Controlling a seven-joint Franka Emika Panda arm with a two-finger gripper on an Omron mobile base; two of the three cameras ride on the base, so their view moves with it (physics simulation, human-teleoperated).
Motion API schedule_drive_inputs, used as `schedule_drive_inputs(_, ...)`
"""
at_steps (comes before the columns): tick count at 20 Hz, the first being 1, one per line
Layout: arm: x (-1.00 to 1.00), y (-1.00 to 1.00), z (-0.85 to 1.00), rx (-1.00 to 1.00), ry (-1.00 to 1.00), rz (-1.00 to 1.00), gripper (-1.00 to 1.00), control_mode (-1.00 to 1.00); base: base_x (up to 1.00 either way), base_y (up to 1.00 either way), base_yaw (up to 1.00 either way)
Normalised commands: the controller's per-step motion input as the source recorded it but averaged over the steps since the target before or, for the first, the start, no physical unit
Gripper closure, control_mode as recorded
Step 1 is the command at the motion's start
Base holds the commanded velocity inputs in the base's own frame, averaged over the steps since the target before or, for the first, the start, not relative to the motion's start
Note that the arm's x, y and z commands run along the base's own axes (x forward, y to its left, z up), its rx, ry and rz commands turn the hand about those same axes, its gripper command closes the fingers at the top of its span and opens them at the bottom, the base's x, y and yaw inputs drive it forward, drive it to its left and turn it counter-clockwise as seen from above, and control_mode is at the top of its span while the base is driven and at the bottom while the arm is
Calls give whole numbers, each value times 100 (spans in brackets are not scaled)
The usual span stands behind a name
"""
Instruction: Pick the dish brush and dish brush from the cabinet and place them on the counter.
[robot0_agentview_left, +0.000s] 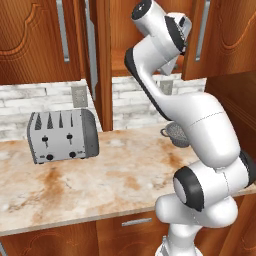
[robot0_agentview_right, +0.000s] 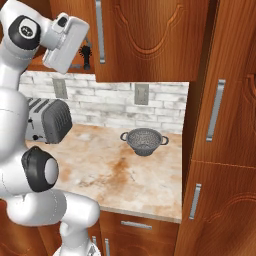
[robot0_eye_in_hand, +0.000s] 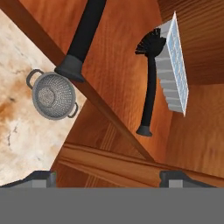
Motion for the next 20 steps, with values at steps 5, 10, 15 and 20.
schedule_drive_inputs(5,1,-17,0,-4,3,-12,-100,-100,0,0,0)
schedule_drive_inputs(10,-21,-42,0,-2,0,-16,-100,-100,0,0,0)
schedule_drive_inputs(15,-32,-54,0,0,1,-20,-100,-100,0,0,0)
schedule_drive_inputs(20,-35,-51,0,0,0,-20,-100,-100,0,0,0)
